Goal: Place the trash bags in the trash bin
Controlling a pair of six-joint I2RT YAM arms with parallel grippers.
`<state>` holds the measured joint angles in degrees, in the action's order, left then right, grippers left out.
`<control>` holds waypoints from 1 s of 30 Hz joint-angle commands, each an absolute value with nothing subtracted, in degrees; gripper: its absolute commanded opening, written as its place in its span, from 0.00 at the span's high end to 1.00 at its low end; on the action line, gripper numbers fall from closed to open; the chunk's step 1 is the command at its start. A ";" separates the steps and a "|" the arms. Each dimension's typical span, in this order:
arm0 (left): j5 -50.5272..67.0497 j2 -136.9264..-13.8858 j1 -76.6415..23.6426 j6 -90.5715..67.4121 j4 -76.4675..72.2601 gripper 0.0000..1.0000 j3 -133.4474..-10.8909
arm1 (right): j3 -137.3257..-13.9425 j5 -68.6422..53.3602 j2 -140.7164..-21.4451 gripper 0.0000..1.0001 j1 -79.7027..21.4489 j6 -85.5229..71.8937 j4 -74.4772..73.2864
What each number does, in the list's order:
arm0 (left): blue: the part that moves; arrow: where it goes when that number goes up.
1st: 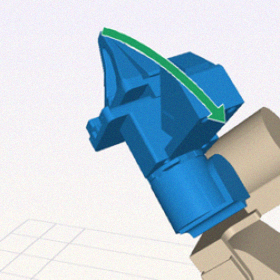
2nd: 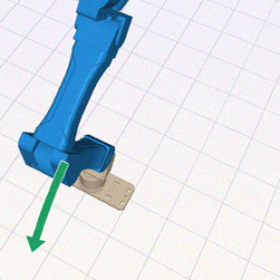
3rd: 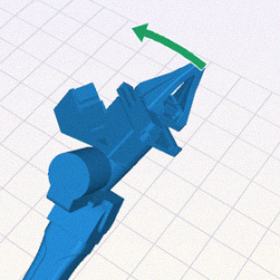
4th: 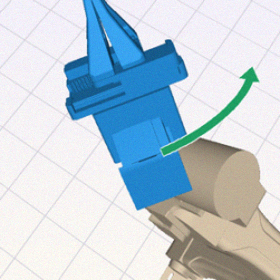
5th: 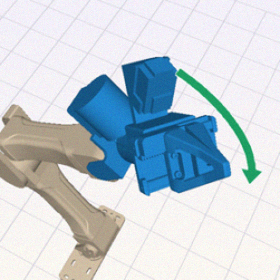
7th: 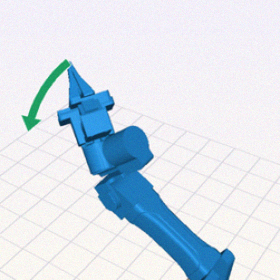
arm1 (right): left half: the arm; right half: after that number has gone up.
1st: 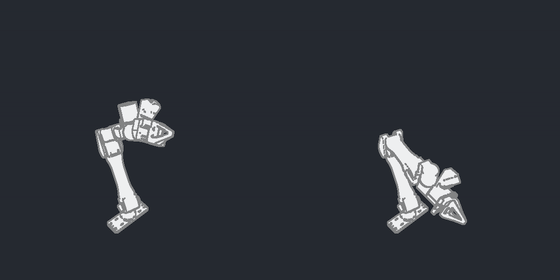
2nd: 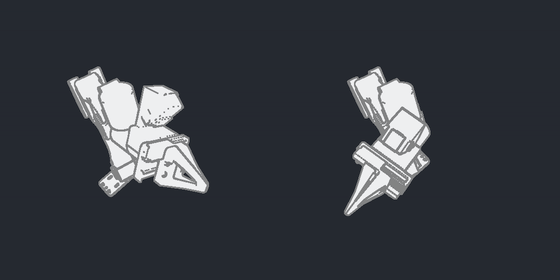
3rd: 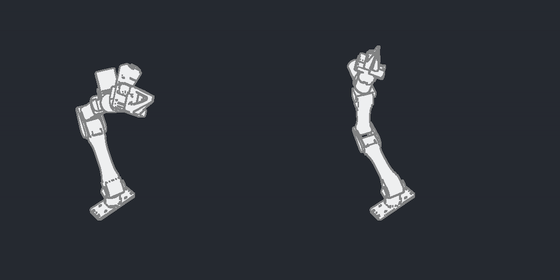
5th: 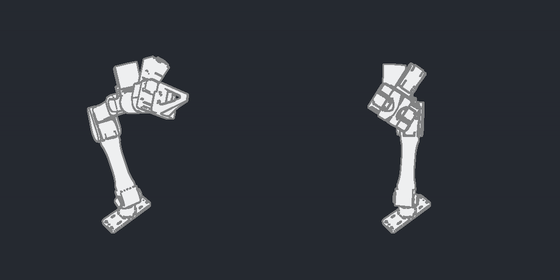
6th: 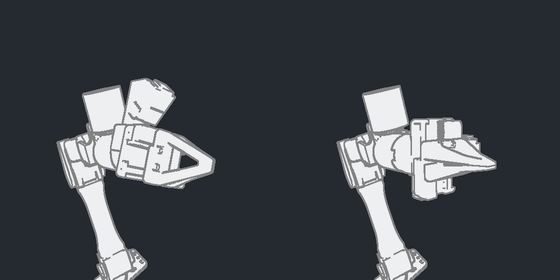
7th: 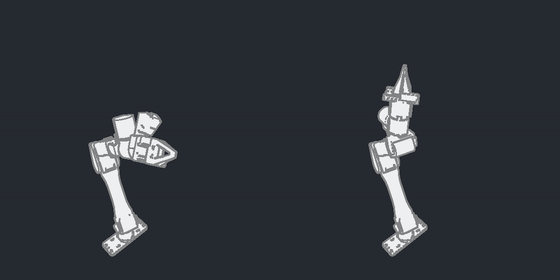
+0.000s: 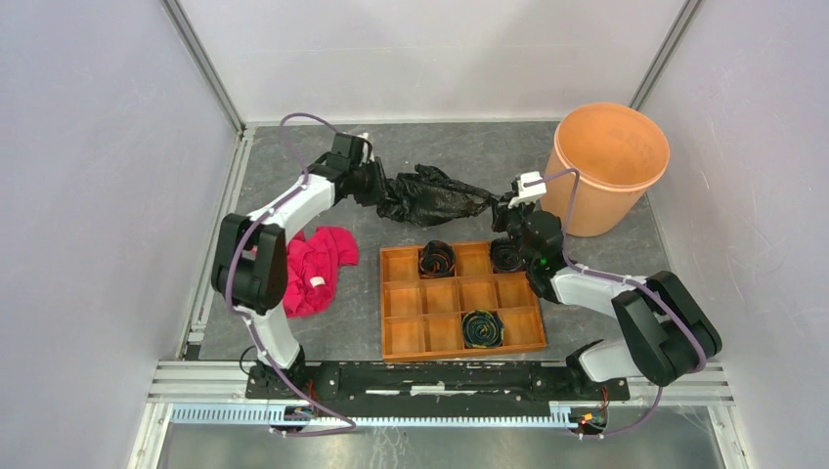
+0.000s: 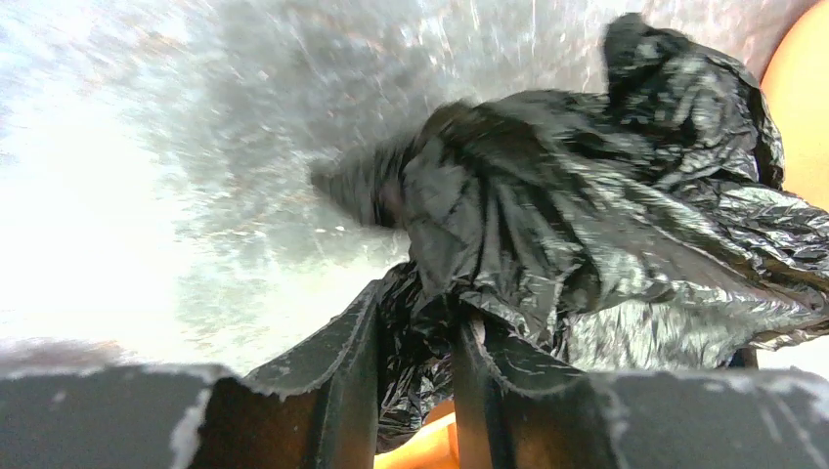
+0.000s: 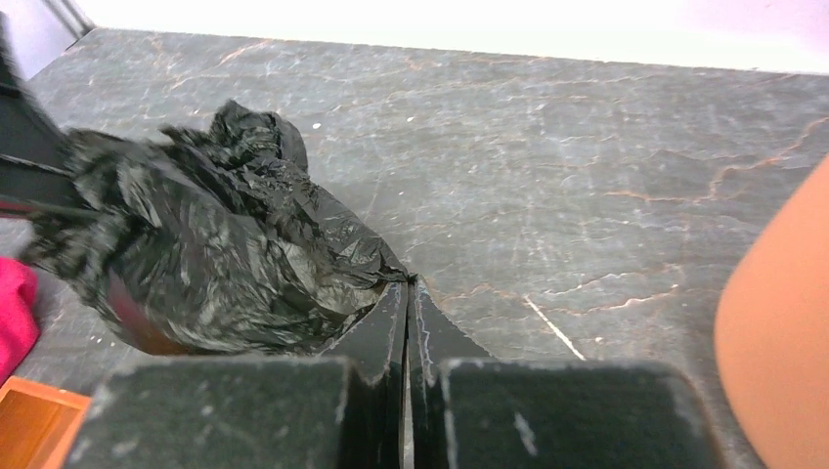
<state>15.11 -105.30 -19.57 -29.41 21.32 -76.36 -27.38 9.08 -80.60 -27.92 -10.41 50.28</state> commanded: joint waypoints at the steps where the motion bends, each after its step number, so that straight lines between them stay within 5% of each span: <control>1: 7.71 -99.83 -19.03 -25.01 22.15 0.64 -79.61 | -26.82 11.31 -78.59 1.00 -27.29 -8.62 53.96; 10: 7.97 -98.26 -18.98 -22.93 23.08 0.73 -80.74 | -25.45 12.00 -75.87 1.00 -26.50 -8.18 54.14; 17: 18.81 -94.71 -18.98 -20.04 18.68 0.73 -79.77 | -29.05 7.88 -81.98 1.00 -24.33 -9.97 51.41; 23: 1.68 -84.97 -18.54 -15.83 17.93 0.72 -76.00 | -27.69 5.45 -81.34 1.00 -21.10 -13.56 52.03; 30: 8.80 -86.65 -18.98 -17.20 17.62 0.78 -76.98 | -29.61 0.16 -84.02 1.00 -21.06 -13.76 52.74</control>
<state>6.59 -84.64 -18.72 -19.42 18.50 -76.05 -27.03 3.38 -82.85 -20.99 -13.23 50.15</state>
